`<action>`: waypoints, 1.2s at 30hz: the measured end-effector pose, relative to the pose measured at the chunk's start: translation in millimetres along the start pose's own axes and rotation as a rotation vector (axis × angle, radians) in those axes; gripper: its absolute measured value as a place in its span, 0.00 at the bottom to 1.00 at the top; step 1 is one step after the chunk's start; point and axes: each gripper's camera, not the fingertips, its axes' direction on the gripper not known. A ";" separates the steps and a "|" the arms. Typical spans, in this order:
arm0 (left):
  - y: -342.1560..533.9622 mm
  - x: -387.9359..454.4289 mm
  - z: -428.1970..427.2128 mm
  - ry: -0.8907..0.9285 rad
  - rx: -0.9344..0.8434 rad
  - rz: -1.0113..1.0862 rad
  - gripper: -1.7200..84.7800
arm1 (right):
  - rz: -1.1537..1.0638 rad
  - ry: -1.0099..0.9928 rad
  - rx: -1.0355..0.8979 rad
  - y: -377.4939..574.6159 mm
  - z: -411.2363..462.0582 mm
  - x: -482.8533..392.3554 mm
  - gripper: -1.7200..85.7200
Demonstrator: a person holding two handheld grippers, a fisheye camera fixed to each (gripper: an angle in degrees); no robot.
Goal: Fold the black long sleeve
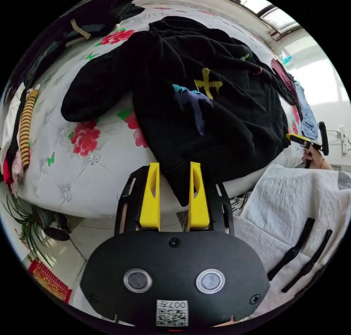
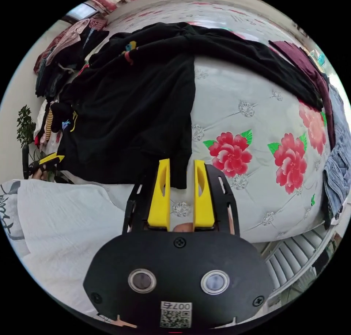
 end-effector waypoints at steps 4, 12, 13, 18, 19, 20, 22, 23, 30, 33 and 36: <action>-11.5 -2.3 -1.1 0.043 -0.041 0.148 0.10 | -0.099 -0.221 -0.042 -15.4 3.9 3.0 0.04; -5.1 -112.6 -19.0 0.749 0.159 -0.246 0.08 | 0.077 -0.513 0.064 0.8 -12.3 88.3 0.02; -13.9 -128.6 -23.2 0.812 0.193 -0.272 0.07 | 0.127 -0.594 0.071 -4.4 -10.6 106.1 0.02; -119.7 -180.6 -66.2 0.997 0.352 -0.270 0.07 | 0.327 -1.046 0.375 -79.3 -46.3 156.4 0.02; -153.4 -187.7 -95.2 1.053 0.443 -0.245 0.06 | 0.310 -1.124 0.490 -109.1 -78.1 158.3 0.02; -169.3 -189.7 -114.0 1.086 0.501 -0.223 0.06 | 0.278 -1.146 0.553 -123.7 -99.9 156.5 0.02; -217.6 -186.6 -215.5 1.139 0.734 -0.069 0.06 | 0.080 -1.164 0.814 -164.0 -214.3 138.8 0.02; -224.1 -183.1 -244.3 1.124 0.783 -0.013 0.06 | 0.028 -1.169 0.889 -165.8 -245.5 133.8 0.02; -138.3 -135.4 -463.4 0.869 1.172 0.519 0.05 | -0.515 -0.913 1.413 -20.5 -471.6 85.0 0.02; -91.2 -117.3 -454.7 0.699 1.132 0.504 0.05 | -0.599 -0.666 1.365 53.7 -463.2 56.8 0.02; -67.5 -112.3 -393.8 0.658 0.990 0.419 0.05 | -0.525 -0.495 1.171 95.9 -402.0 41.5 0.02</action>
